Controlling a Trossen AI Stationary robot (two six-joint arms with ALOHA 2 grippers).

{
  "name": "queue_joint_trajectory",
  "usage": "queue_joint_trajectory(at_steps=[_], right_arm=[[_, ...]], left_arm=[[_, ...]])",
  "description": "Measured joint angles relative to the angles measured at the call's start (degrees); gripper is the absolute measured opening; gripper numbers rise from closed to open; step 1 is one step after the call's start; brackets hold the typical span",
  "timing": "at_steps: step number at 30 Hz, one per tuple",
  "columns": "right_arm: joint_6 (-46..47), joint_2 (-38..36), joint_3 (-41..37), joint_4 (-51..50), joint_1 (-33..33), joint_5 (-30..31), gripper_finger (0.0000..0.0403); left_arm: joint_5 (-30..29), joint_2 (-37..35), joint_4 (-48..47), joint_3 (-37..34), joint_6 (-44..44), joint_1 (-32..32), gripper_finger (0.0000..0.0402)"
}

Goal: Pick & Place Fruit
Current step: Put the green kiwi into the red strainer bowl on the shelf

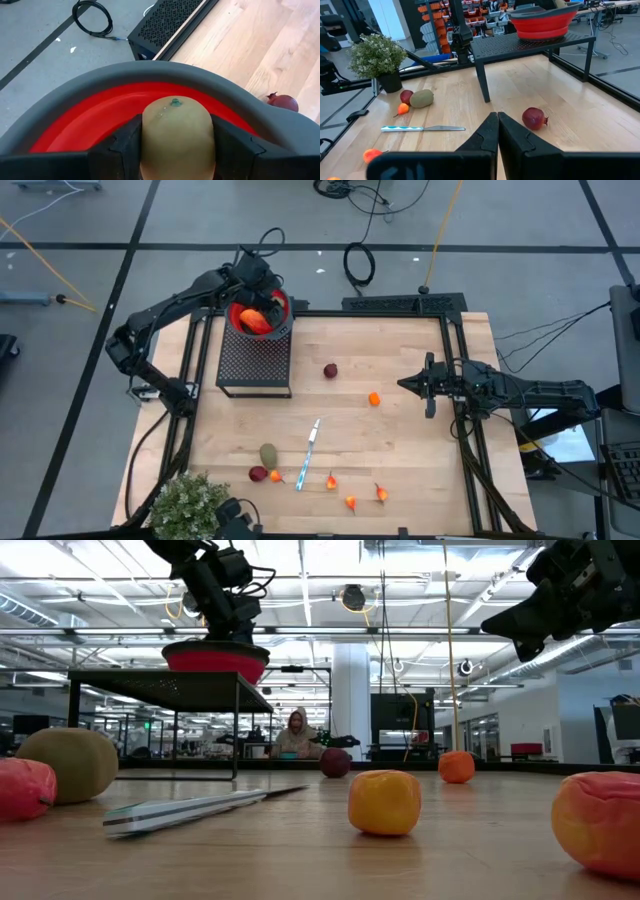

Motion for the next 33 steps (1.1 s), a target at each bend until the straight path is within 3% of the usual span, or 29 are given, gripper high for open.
queue_joint_trajectory(at_steps=[16, 25, 33], right_arm=[[0.0, 0.0, 0.0, 0.0, 0.0, 0.0, 0.0000], [0.0, 0.0, 0.0, 0.0, 0.0, 0.0, 0.0000], [0.0, 0.0, 0.0, 0.0, 0.0, 0.0, 0.0000]], left_arm=[[-2.1, -2.7, 0.2, -0.1, -1.0, 0.5, 0.0290], [-5.1, -12.9, 0.2, -0.1, -4.9, -1.3, 0.0266], [-5.0, -20.4, 0.1, 0.0, -12.0, -8.8, 0.0217]])
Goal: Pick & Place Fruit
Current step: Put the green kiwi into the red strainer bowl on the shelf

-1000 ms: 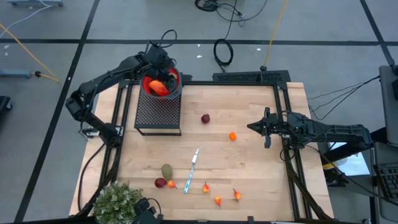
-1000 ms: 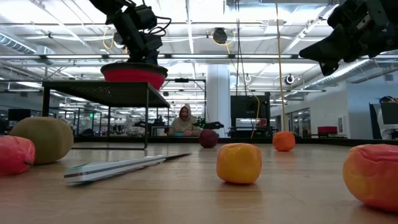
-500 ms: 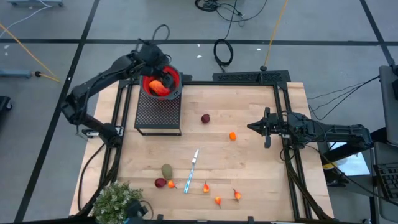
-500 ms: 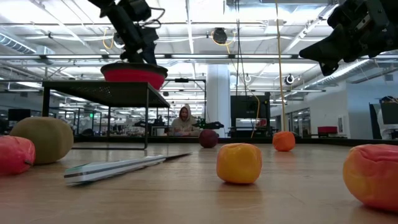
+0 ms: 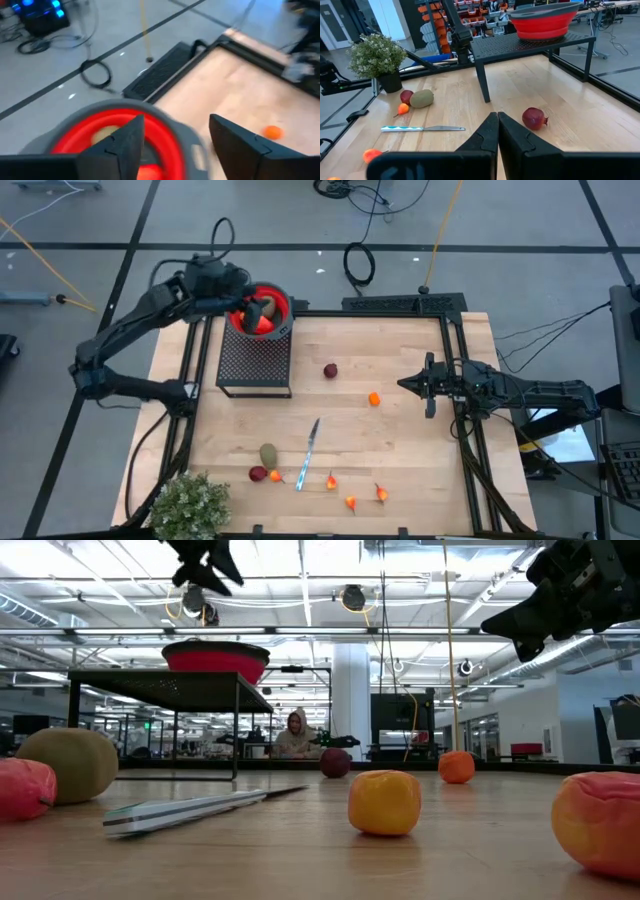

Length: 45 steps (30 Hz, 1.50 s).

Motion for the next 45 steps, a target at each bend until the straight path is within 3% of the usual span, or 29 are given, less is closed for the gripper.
queue_joint_trajectory(at_steps=[9, 25, 45], right_arm=[[0.0, 0.0, 0.0, 0.0, 0.0, 0.0, 0.0000], [0.0, 0.1, 0.0, 0.0, 0.0, -0.2, 0.0000], [0.0, 0.1, 0.0, 0.0, 0.0, 0.0, 0.0000]], left_arm=[[0.1, -4.6, 0.1, 0.0, -1.0, -9.4, 0.0147], [0.1, -6.5, 0.3, 0.0, -3.0, -18.1, 0.0006], [-2.9, -3.2, -10.4, 0.0, -36.9, -37.0, 0.0004]])
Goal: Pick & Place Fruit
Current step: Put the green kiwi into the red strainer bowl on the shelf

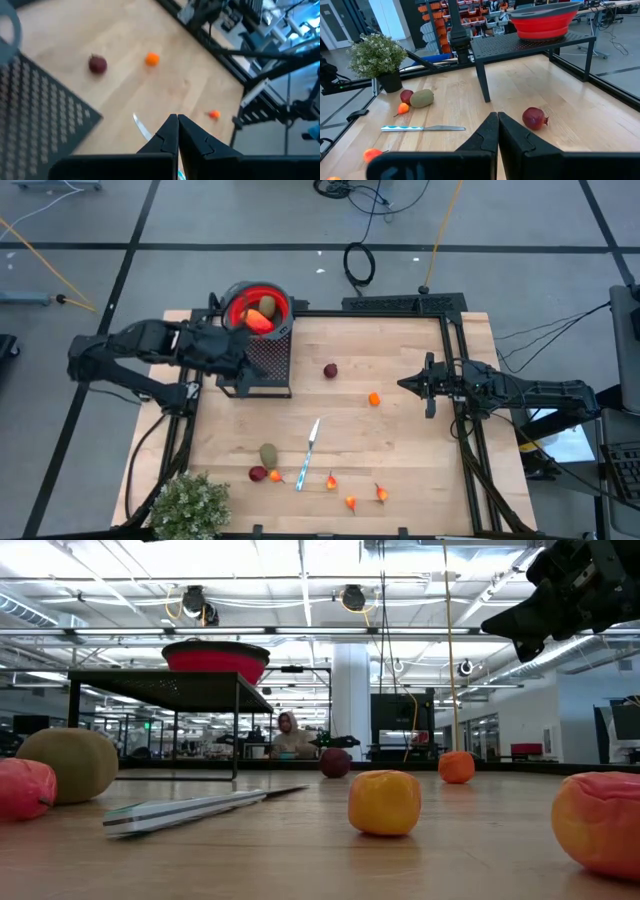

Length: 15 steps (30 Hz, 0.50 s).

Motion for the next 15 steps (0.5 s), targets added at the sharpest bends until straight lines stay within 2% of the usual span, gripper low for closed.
queue_joint_trajectory(at_steps=[10, 15], right_arm=[[-1.8, 0.0, 0.0, -0.4, 0.0, 0.0, 0.0000], [-3.8, 0.0, 0.0, -0.4, 0.0, 0.0, 0.0000]], left_arm=[[-0.2, 0.8, -3.0, 0.0, -9.8, -8.5, 0.0002], [-4.1, 3.4, -3.1, 0.0, -17.0, -11.8, 0.0006]])
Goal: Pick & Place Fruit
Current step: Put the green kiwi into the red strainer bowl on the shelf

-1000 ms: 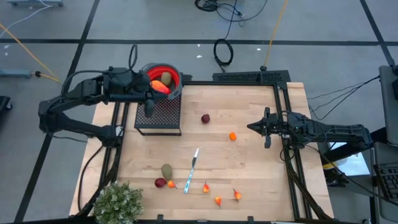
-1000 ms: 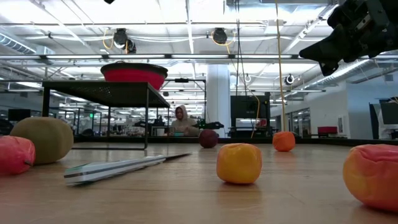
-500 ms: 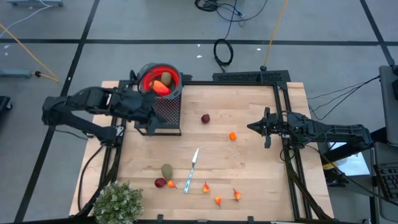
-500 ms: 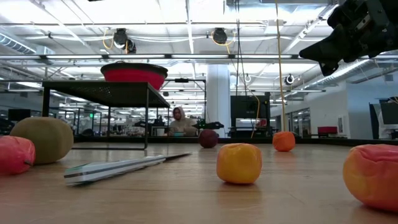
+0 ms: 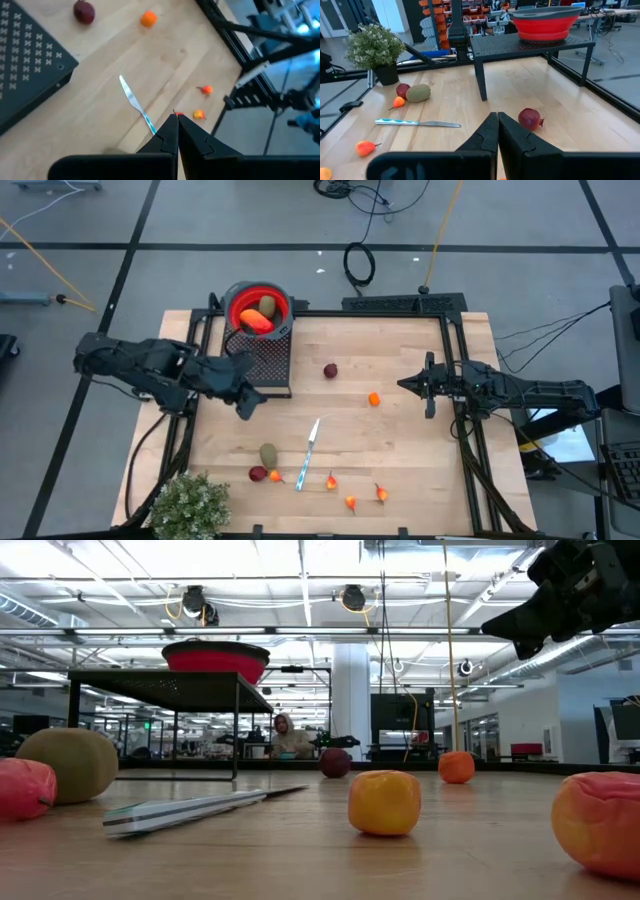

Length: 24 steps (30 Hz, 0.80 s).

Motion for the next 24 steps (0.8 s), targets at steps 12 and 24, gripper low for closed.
queue_joint_trajectory(at_steps=[12, 24], right_arm=[[-1.6, -2.1, 0.0, 0.4, -0.1, 5.7, 0.0000], [-1.9, -7.0, 0.0, 0.0, -0.1, -10.3, 0.0000]], left_arm=[[-4.8, 9.9, -0.2, 0.0, -20.5, -5.2, 0.0002], [-4.8, 18.3, -0.2, 0.0, -37.7, -9.9, 0.0010]])
